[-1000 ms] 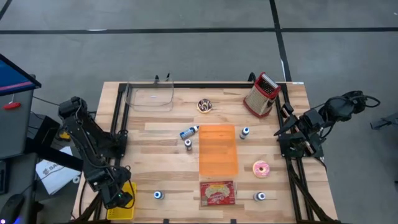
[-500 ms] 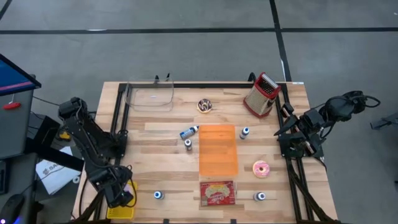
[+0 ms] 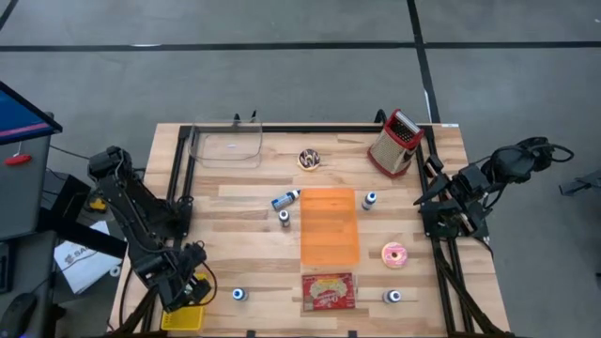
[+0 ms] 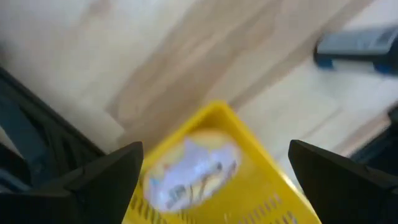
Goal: Pick & Place Food Item
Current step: Put the black donut into the yellow basket
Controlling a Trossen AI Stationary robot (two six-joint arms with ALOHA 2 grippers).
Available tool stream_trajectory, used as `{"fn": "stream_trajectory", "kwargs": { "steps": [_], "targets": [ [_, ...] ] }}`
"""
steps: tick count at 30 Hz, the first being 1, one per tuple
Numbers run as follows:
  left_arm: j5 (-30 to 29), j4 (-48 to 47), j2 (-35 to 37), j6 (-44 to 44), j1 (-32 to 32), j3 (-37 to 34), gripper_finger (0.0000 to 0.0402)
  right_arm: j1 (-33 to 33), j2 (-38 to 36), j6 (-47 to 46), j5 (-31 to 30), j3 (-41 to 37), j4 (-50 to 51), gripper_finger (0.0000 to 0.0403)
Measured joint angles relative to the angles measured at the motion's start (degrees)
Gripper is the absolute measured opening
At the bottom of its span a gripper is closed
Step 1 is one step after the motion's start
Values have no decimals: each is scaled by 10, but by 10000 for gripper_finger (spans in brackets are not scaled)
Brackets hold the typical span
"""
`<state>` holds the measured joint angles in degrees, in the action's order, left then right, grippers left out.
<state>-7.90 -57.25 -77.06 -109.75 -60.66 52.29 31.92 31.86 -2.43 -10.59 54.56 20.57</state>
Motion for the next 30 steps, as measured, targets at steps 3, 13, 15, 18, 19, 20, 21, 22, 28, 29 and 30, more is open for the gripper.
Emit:
{"fn": "stream_trajectory", "kwargs": {
  "steps": [3,13,15,18,19,20,21,22,28,29,30],
  "targets": [
    [-46,-16,3,14,4,1,400,0,0,7,-3,0,-1,73],
    [-294,-66,70,159,77,11,395,0,-13,14,-46,0,6,73],
    [-344,-42,90,209,109,11,395,0,-18,14,-62,0,20,73],
    [-412,45,117,332,155,11,396,0,-24,10,-78,0,41,73],
    [-417,91,122,397,171,11,396,0,-25,7,-79,0,42,73],
    [-416,141,124,468,188,11,396,0,-27,5,-79,0,40,73],
    [-414,192,124,543,206,11,395,0,-28,5,-79,0,38,73],
    [-406,243,123,612,225,11,394,0,-29,4,-79,0,36,73],
    [-270,468,91,884,362,12,390,0,-35,-8,-77,0,39,73],
    [-250,489,85,913,381,12,391,0,-35,-11,-76,0,40,73],
    [-237,505,79,939,399,12,391,0,-36,-13,-76,0,41,73]
  ]
}}
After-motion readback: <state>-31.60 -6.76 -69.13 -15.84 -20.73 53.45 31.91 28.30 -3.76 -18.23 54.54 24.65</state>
